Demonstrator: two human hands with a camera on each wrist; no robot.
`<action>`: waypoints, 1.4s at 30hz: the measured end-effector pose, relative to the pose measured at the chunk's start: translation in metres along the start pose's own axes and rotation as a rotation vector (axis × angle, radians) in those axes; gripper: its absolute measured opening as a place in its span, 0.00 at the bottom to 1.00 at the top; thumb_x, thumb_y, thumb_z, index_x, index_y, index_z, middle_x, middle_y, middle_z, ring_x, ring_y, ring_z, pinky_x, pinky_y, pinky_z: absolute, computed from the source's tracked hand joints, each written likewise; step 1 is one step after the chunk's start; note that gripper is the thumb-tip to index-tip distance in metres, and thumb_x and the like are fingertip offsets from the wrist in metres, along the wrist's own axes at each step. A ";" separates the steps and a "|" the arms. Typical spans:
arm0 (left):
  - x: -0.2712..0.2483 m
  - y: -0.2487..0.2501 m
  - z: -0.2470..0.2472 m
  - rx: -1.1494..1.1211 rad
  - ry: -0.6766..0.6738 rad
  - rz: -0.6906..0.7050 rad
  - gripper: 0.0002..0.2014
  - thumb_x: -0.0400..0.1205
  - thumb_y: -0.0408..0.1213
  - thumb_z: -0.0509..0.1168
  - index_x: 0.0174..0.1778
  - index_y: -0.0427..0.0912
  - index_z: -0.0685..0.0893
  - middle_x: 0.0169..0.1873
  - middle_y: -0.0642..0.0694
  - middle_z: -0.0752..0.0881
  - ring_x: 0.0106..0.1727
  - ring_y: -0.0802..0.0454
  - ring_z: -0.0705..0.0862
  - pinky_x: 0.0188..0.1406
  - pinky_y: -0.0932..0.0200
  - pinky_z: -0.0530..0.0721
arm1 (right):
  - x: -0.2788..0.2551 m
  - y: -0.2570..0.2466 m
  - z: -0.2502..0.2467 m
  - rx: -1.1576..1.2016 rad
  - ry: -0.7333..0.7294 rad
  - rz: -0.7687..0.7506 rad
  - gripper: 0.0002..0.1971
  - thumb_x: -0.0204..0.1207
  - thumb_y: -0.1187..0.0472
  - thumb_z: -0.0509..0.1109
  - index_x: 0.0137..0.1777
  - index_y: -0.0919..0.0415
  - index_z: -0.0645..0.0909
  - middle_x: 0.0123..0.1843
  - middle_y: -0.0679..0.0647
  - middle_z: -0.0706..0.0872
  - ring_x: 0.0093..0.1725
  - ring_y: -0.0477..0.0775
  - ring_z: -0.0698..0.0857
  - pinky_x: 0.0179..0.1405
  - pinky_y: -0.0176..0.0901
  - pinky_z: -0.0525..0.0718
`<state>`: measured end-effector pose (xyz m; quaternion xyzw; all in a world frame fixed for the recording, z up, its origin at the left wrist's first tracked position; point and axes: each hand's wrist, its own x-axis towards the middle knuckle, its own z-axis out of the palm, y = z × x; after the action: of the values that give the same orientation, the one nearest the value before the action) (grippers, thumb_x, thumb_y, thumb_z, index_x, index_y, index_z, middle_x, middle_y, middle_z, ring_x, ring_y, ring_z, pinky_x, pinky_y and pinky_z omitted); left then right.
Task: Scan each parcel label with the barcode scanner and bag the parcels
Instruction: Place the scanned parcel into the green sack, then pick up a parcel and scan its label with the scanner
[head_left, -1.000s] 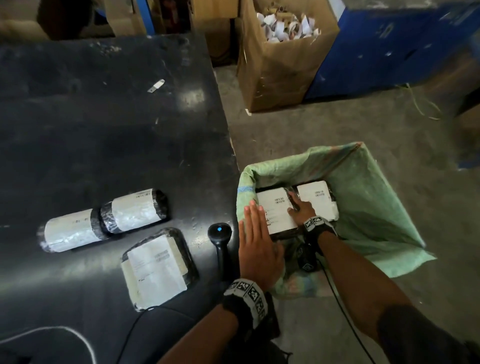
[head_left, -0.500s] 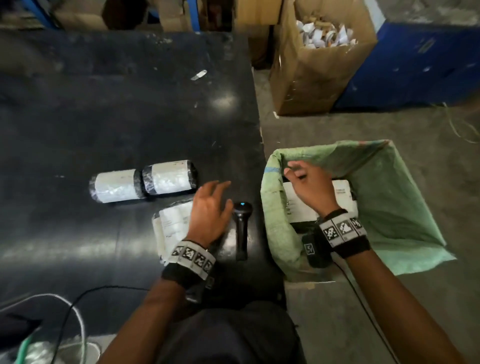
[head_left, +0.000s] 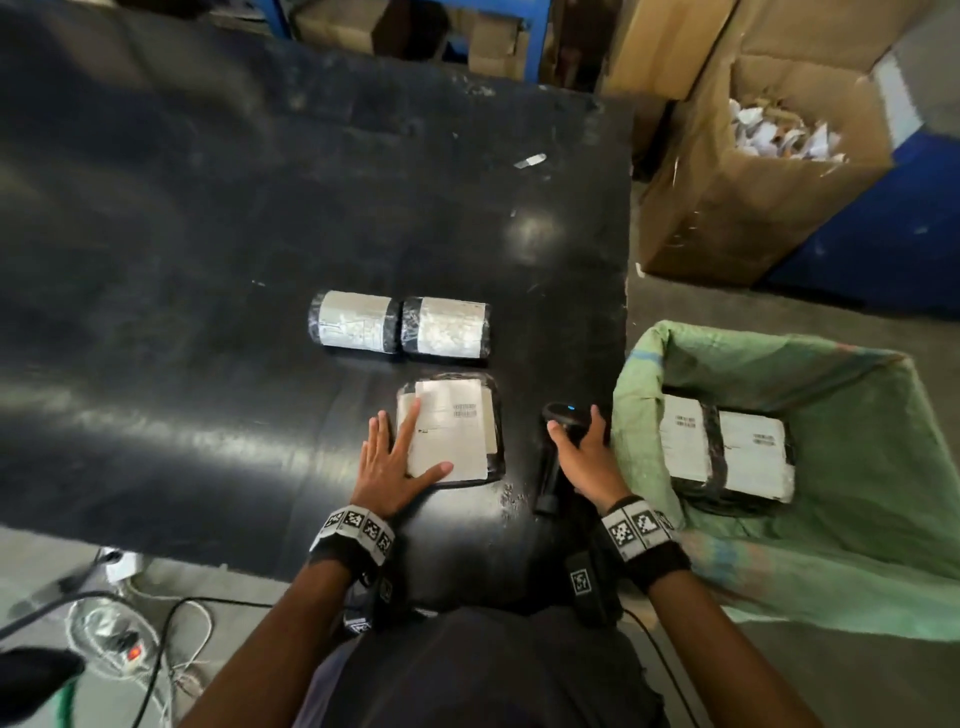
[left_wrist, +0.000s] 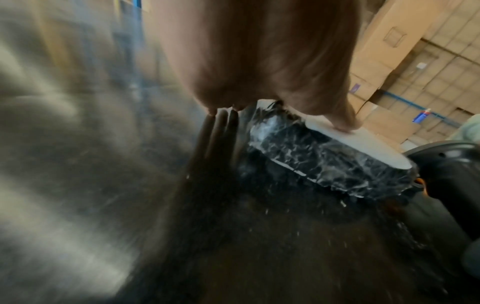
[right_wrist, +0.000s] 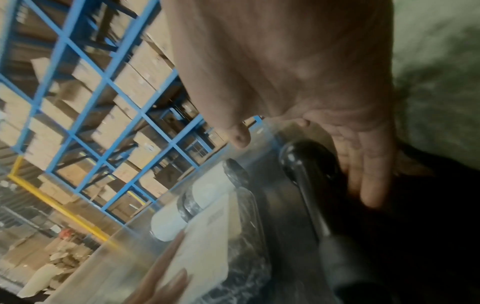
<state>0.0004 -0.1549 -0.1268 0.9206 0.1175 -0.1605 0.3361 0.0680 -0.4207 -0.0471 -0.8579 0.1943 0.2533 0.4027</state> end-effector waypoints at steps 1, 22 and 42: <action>-0.001 -0.002 0.002 -0.016 0.003 0.009 0.59 0.60 0.89 0.50 0.84 0.72 0.33 0.89 0.34 0.39 0.89 0.38 0.35 0.87 0.33 0.45 | 0.005 0.005 0.004 0.025 -0.007 0.009 0.42 0.81 0.39 0.61 0.88 0.49 0.43 0.84 0.63 0.66 0.79 0.69 0.72 0.78 0.57 0.70; 0.005 0.051 -0.027 -0.245 0.017 0.111 0.58 0.66 0.43 0.85 0.85 0.69 0.54 0.68 0.38 0.73 0.65 0.42 0.75 0.68 0.40 0.79 | 0.022 0.012 0.018 0.542 -0.027 0.015 0.25 0.86 0.44 0.56 0.82 0.40 0.57 0.67 0.61 0.83 0.46 0.59 0.89 0.20 0.40 0.81; 0.013 0.084 -0.041 -0.453 0.362 0.106 0.38 0.80 0.44 0.74 0.84 0.67 0.64 0.57 0.43 0.78 0.52 0.55 0.80 0.47 0.76 0.72 | -0.053 -0.075 -0.050 0.773 -0.117 -0.273 0.19 0.87 0.43 0.51 0.76 0.41 0.69 0.56 0.61 0.89 0.35 0.53 0.86 0.20 0.41 0.78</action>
<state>0.0481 -0.1892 -0.0533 0.8405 0.1601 0.0545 0.5147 0.0800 -0.4081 0.0563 -0.6455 0.1362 0.1540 0.7356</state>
